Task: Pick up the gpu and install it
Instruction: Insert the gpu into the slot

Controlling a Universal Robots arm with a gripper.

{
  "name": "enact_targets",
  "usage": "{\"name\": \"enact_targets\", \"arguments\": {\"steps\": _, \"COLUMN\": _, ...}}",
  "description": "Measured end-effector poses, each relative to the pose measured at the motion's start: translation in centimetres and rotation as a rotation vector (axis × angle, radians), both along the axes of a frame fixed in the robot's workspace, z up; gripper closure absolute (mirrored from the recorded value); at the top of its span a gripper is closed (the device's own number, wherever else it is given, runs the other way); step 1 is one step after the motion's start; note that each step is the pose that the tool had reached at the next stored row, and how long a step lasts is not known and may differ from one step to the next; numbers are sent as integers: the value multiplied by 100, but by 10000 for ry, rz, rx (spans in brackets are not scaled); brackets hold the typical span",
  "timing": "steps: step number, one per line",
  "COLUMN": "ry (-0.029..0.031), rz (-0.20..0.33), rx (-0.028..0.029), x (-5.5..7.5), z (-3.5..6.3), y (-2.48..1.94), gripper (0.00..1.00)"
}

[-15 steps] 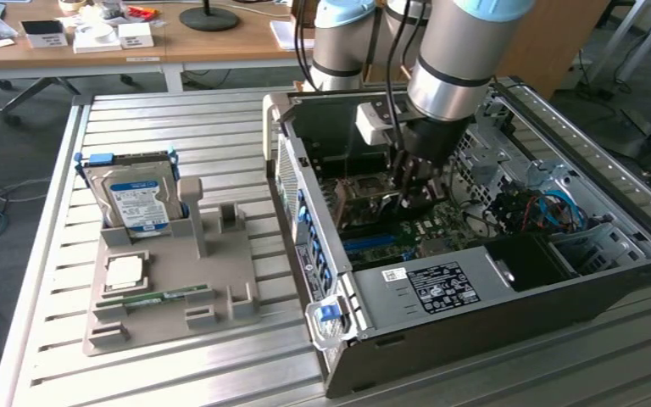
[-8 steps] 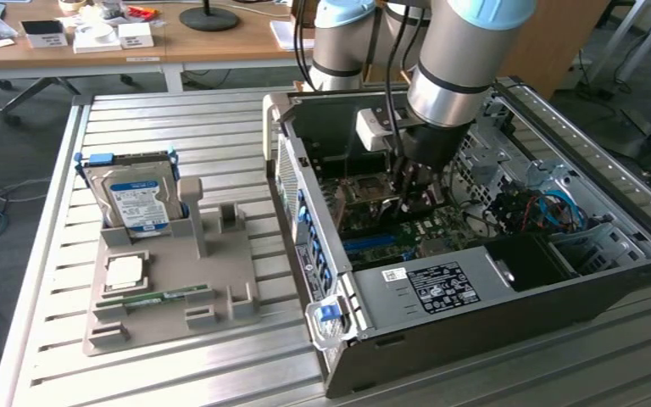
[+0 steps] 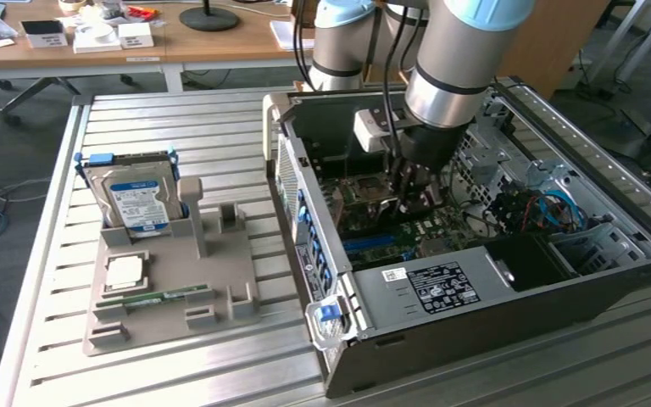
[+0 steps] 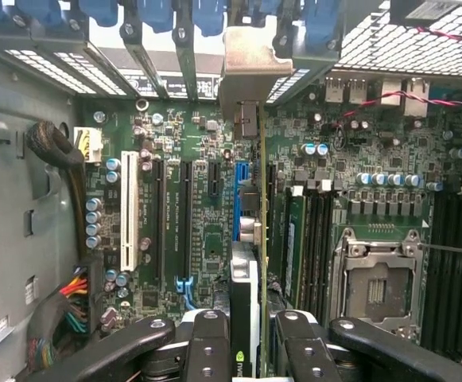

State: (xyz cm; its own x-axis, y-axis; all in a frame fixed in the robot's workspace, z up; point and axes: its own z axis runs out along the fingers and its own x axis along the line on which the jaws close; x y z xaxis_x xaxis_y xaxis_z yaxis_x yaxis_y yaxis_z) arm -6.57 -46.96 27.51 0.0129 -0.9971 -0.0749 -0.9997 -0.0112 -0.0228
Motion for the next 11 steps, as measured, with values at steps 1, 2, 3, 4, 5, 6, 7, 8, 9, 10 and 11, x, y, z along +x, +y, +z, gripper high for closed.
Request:
{"name": "enact_targets", "arguments": {"steps": 1, "ry": 0, "rz": 2, "rx": 0, "x": 0, "z": -10, "y": 0, "gripper": 73}}
{"name": "enact_targets", "arguments": {"steps": 2, "ry": 0, "rz": 1, "rx": 0, "x": -3, "z": -23, "y": 0, "gripper": 73}}
{"name": "enact_targets", "arguments": {"steps": 3, "ry": 0, "rz": 0, "rx": 0, "x": -5, "z": -38, "y": 0, "gripper": 73}}
{"name": "enact_targets", "arguments": {"steps": 4, "ry": 0, "rz": 0, "rx": 0, "x": -6, "z": -53, "y": 0, "gripper": 73}}
{"name": "enact_targets", "arguments": {"steps": 5, "ry": 0, "rz": 1, "rx": 0, "x": -7, "z": -68, "y": 0, "gripper": 73}}
{"name": "enact_targets", "arguments": {"steps": 6, "ry": 0, "rz": 0, "rx": -1, "x": -9, "z": -81, "y": 0, "gripper": 73}}
{"name": "enact_targets", "arguments": {"steps": 7, "ry": 0, "rz": 0, "rx": -1, "x": -10, "z": -94, "y": 0, "gripper": 73}}
{"name": "enact_targets", "arguments": {"steps": 8, "ry": 0, "rz": 0, "rx": 0, "x": -11, "z": -105, "y": 0, "gripper": 73}}
{"name": "enact_targets", "arguments": {"steps": 9, "ry": -1, "rz": 1, "rx": 0, "x": -12, "z": -111, "y": 0, "gripper": 73}}
{"name": "enact_targets", "arguments": {"steps": 10, "ry": 1, "rz": 1, "rx": -2, "x": -13, "z": -111, "y": -1, "gripper": 73}}
{"name": "enact_targets", "arguments": {"steps": 11, "ry": 1, "rz": 1, "rx": -2, "x": -14, "z": -111, "y": 0, "gripper": 73}}
